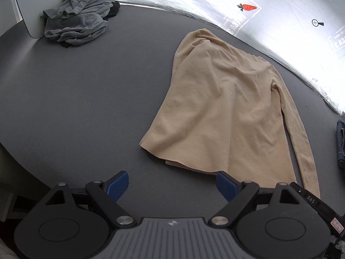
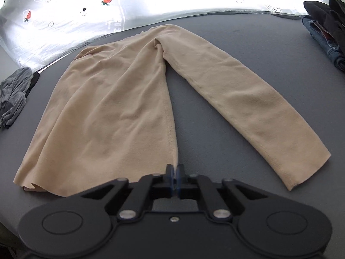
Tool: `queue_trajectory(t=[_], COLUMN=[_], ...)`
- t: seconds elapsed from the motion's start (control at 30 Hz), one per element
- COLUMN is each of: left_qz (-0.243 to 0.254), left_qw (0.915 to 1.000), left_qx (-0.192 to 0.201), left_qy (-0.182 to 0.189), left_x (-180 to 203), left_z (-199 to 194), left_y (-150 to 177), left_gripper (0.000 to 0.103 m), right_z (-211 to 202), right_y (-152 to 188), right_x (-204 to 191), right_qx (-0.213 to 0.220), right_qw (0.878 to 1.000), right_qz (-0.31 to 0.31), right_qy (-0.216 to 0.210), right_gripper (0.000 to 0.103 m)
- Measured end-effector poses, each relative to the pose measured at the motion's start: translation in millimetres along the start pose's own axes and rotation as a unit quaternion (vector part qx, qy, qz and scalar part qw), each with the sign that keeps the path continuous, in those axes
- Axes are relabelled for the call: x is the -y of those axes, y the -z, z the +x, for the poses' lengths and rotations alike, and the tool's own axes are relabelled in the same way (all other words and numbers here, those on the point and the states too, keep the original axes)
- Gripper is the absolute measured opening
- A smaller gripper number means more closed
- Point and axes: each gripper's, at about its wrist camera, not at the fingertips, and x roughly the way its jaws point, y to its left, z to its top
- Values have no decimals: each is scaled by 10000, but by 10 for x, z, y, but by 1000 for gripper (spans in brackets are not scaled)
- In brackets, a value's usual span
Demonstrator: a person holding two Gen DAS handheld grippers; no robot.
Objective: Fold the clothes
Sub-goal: 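Grasp the shirt hem with the right gripper and pull it flat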
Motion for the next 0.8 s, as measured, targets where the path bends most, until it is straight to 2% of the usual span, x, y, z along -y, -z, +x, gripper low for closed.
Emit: queue_trajectory(t=[0.03, 0.13, 0.23, 0.3, 0.33, 0.37, 0.43, 0.47, 0.53, 0.63, 0.73, 0.8], left_qz=[-29, -245, -499, -482, -447, -423, -468, -524, -755, -803, -548, -481], left_qw=[10000, 9997, 9986, 9986, 9986, 9984, 9976, 9973, 9966, 9967, 9984, 9987], left_qx=[29, -1, -112, -10, 58, 86, 63, 36, -68, -122, -89, -97], left_qy=[-24, -75, -112, -196, -265, -353, -501, -523, -323, -94, -105, -104], left_x=[-21, -128, -251, -314, -346, -366, -449, -493, -602, -695, -779, -893], left_z=[-23, -12, 30, -9, -29, -29, 22, 54, 129, 215, 254, 262], left_y=[16, 25, 17, 19, 19, 16, -26, -51, -118, -231, -328, -402], left_gripper=[89, 90, 90, 90, 90, 90, 90, 90, 90, 90, 90, 90], right_z=[-165, -442, -259, -206, -257, -309, -410, -449, -488, -549, -524, -472], right_y=[-19, -24, 38, 37, 35, 33, 32, 29, 10, -16, 56, 153], right_x=[45, 186, 364, 395, 365, 335, 244, 182, 12, -385, -829, -1203], right_qx=[130, 303, -52, -251, -152, -53, 202, 302, 370, 517, 561, 557], right_qw=[9999, 9991, 9986, 9967, 9965, 9961, 9945, 9933, 9904, 9805, 9666, 9512], right_qz=[81, -22, 60, 33, -31, -96, -349, -522, -952, -1768, -2478, -3035], right_qy=[-75, 291, 517, 768, 820, 871, 962, 983, 936, 683, 326, 61], right_gripper=[2, 2, 3, 7, 13, 36, 57, 55, 59, 80, 81, 81])
